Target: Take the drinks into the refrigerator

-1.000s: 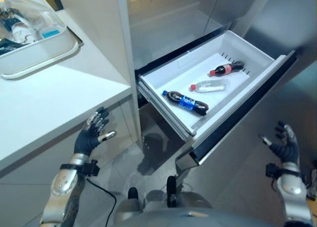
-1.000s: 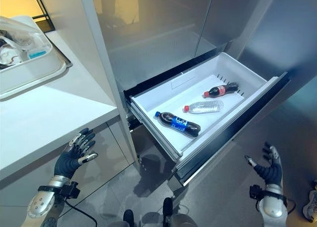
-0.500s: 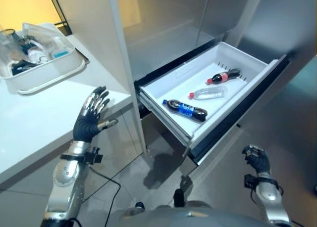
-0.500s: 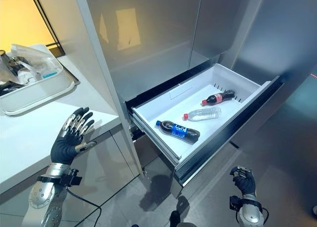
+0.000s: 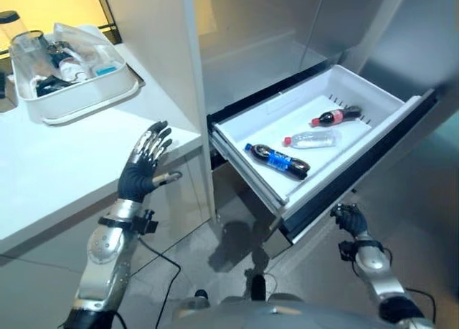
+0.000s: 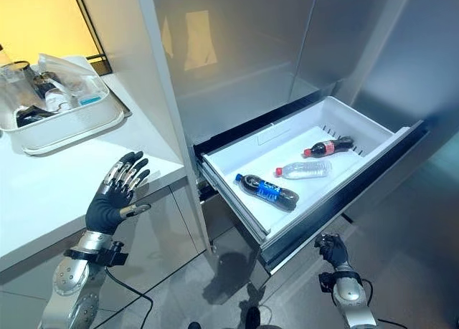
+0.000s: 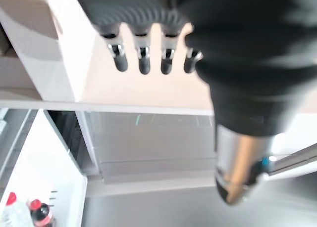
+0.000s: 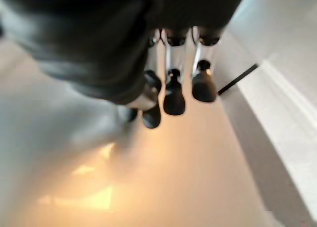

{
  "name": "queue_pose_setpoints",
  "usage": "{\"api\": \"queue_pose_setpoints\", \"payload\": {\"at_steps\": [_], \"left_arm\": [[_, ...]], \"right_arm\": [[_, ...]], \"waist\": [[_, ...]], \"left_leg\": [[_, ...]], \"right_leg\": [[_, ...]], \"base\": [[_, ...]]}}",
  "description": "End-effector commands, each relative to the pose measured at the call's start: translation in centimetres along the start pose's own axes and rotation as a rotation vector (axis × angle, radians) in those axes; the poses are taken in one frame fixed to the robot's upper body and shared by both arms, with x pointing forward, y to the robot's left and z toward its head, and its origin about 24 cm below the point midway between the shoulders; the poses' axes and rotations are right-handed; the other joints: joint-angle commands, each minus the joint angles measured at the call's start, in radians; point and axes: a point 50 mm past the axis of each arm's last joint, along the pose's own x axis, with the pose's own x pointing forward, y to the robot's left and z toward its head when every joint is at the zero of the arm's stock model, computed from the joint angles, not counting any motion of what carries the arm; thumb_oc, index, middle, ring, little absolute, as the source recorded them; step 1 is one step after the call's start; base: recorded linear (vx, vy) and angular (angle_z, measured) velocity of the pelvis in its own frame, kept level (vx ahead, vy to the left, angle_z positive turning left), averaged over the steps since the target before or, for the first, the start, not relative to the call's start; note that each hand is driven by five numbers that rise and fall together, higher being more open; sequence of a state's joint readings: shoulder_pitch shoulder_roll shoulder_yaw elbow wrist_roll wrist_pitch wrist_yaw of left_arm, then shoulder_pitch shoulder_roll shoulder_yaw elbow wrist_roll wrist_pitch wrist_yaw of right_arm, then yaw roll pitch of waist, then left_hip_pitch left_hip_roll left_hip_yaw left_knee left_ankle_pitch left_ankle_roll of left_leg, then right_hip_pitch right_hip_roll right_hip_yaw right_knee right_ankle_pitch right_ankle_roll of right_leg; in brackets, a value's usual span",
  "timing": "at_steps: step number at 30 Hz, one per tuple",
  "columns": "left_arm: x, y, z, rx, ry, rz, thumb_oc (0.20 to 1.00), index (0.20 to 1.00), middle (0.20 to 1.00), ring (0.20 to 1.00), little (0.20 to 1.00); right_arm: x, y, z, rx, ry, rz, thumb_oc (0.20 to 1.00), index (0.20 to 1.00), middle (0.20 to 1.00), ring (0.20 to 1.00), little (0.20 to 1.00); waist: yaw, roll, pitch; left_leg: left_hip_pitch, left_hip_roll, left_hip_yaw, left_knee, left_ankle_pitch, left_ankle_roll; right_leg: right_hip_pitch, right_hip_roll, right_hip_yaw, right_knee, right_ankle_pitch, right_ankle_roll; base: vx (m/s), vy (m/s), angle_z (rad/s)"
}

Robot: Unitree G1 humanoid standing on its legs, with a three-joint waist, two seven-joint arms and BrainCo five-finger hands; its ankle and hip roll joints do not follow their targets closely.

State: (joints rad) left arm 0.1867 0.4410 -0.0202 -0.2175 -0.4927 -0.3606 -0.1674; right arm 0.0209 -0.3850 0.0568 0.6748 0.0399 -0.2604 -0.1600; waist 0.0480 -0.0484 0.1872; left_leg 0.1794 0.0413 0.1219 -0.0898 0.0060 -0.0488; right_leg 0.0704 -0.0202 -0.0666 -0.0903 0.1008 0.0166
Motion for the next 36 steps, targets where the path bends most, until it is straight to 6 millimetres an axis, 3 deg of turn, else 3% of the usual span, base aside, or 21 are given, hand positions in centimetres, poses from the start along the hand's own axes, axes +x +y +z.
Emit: {"api": "queue_pose_setpoints", "payload": {"at_steps": [1, 15, 20, 24, 32, 36], "left_arm": [[1.6, -0.9, 2.2, -0.001, -0.141, -0.087, 1.0, 1.0, 1.0, 1.0, 1.0], [1.8, -1.5, 2.1, -0.036, -0.125, -0.142, 1.0, 1.0, 1.0, 1.0, 1.0], [1.9, -1.8, 2.1, -0.058, -0.117, -0.166, 1.0, 1.0, 1.0, 1.0, 1.0], [2.0, -2.1, 2.0, -0.069, -0.107, -0.182, 1.0, 1.0, 1.0, 1.0, 1.0], [2.0, -2.4, 2.0, -0.094, -0.103, -0.197, 1.0, 1.0, 1.0, 1.0, 1.0], [2.0, -2.4, 2.0, -0.098, -0.104, -0.189, 1.0, 1.0, 1.0, 1.0, 1.0]], "right_arm": [[2.9, -1.0, 5.0, -0.057, -0.172, -0.002, 0.2, 0.2, 0.2, 0.2, 0.2], [5.0, -2.0, 8.5, -0.171, -0.242, 0.045, 0.2, 0.2, 0.2, 0.2, 0.2], [6.0, -2.1, 11.6, -0.232, -0.314, 0.082, 0.2, 0.2, 0.2, 0.2, 0.2], [6.9, -1.4, 15.5, -0.247, -0.414, 0.106, 0.2, 0.2, 0.2, 0.2, 0.2], [7.7, 0.3, 20.4, -0.241, -0.51, 0.138, 0.2, 0.2, 0.2, 0.2, 0.2], [7.6, 0.5, 21.6, -0.197, -0.544, 0.131, 0.2, 0.2, 0.2, 0.2, 0.2]], "waist": [[0.034, -0.016, 0.005], [0.083, -0.019, 0.005], [0.103, -0.023, 0.005], [0.126, -0.028, 0.01], [0.159, -0.037, 0.015], [0.166, -0.039, 0.018]], "left_leg": [[-0.002, -0.034, -0.045, 0.003, -0.069, 0.036], [-0.006, -0.034, -0.074, 0.004, -0.064, 0.034], [-0.005, -0.03, -0.082, 0.005, -0.062, 0.032], [-0.009, -0.028, -0.088, 0.005, -0.058, 0.031], [-0.017, -0.023, -0.099, 0.007, -0.05, 0.026], [-0.02, -0.023, -0.104, 0.006, -0.048, 0.025]], "right_leg": [[-0.031, -0.071, -0.02, 0.146, -0.072, 0.103], [-0.02, -0.074, -0.048, 0.145, -0.076, 0.098], [-0.012, -0.073, -0.056, 0.142, -0.078, 0.096], [-0.009, -0.072, -0.066, 0.138, -0.076, 0.095], [-0.003, -0.07, -0.079, 0.131, -0.074, 0.091], [-0.001, -0.07, -0.086, 0.128, -0.073, 0.09]], "base": [[0.0, -0.007, 0.03], [0.01, -0.014, 0.06], [0.0, -0.017, 0.04], [0.0, -0.021, 0.04], [0.0, -0.005, 0.02], [0.0, -0.008, 0.11]]}}
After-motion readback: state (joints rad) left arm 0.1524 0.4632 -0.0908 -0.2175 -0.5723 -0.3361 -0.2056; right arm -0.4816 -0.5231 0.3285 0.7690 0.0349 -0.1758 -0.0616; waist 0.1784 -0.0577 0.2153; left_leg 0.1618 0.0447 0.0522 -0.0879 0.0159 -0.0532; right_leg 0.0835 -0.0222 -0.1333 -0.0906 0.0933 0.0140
